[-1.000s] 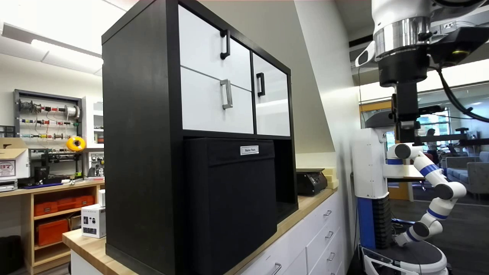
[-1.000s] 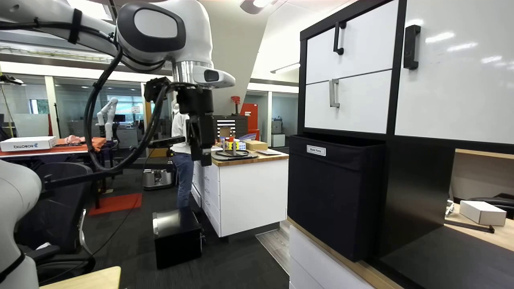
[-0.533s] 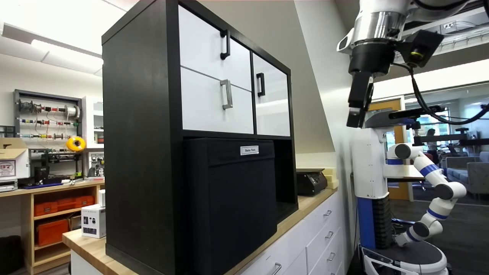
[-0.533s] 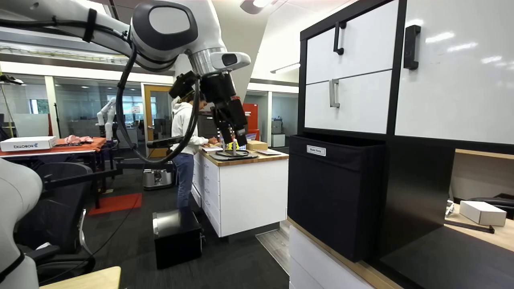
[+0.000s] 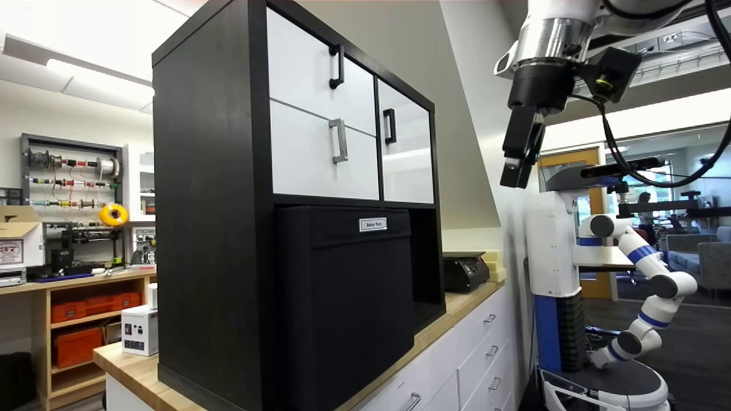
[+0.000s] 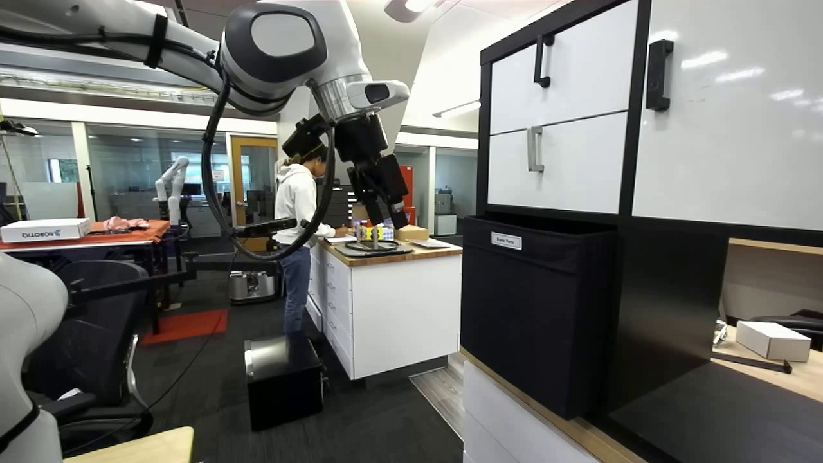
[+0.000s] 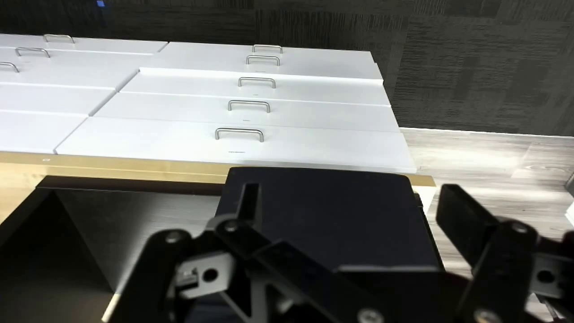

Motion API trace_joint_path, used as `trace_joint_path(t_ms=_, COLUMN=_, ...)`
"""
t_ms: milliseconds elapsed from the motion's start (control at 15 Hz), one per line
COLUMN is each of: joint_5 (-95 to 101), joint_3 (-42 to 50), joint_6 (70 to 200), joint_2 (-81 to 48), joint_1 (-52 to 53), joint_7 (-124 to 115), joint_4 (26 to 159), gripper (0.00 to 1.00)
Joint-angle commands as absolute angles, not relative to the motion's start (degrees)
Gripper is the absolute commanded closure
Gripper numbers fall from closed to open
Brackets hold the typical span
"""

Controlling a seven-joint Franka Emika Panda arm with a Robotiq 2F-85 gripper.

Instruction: Pull out the drawer above the storage basket

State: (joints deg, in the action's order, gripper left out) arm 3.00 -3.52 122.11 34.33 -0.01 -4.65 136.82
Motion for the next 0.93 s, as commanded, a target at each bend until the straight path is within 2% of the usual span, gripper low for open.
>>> trace_joint_path(t_ms=0, joint_5=2.9, joint_3=-3.4, joint_6=122.2, joint_2=33.9, joint_1=0.2, joint_7=-4.8, joint_4=136.5, gripper=0.00)
trace_joint_path(t_ms=867, joint_5=6.8, joint_3=-4.2, joint_6=129.1, joint_2=19.0, joint_1=-0.4, joint_7=-3.8, joint_4=120.7, gripper=0.00)
